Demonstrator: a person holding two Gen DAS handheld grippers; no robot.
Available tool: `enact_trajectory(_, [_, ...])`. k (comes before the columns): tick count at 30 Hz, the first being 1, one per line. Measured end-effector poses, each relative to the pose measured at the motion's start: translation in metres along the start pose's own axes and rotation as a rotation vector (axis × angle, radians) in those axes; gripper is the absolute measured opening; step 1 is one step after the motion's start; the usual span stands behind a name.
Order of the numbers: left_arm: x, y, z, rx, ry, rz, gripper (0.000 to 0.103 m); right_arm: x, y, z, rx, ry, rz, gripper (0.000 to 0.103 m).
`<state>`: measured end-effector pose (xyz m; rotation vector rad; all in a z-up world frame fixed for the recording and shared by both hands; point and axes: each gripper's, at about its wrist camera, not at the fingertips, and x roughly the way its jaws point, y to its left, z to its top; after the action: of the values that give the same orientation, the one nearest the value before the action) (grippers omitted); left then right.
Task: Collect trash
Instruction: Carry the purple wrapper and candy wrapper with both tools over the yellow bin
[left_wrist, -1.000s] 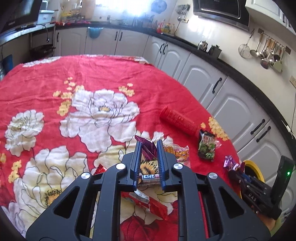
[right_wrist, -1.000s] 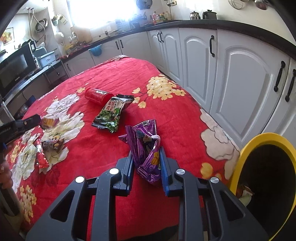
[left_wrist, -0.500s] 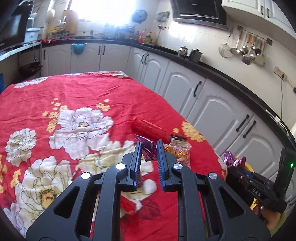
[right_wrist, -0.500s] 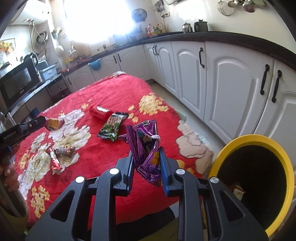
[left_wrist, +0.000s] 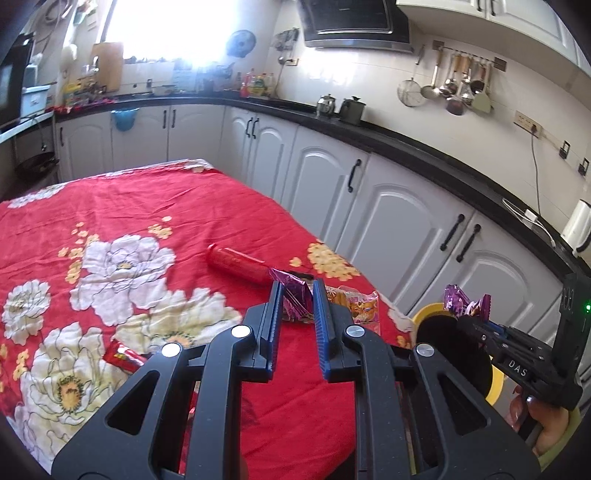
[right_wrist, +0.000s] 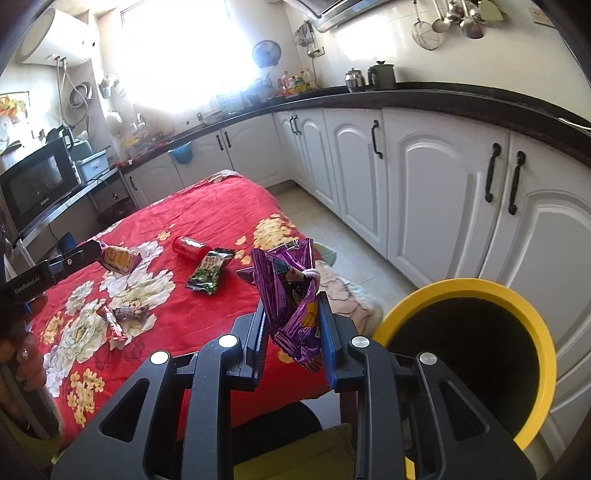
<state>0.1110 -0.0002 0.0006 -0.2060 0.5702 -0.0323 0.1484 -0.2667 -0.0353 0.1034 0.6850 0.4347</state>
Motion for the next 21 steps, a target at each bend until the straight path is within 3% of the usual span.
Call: enact_trajectory(21, [0.011, -0.067, -0.003, 0.097, 0.003, -0.080, 0.011, -0.045, -0.070, -0.009, 0.104, -0.066, -0.111, 0.023])
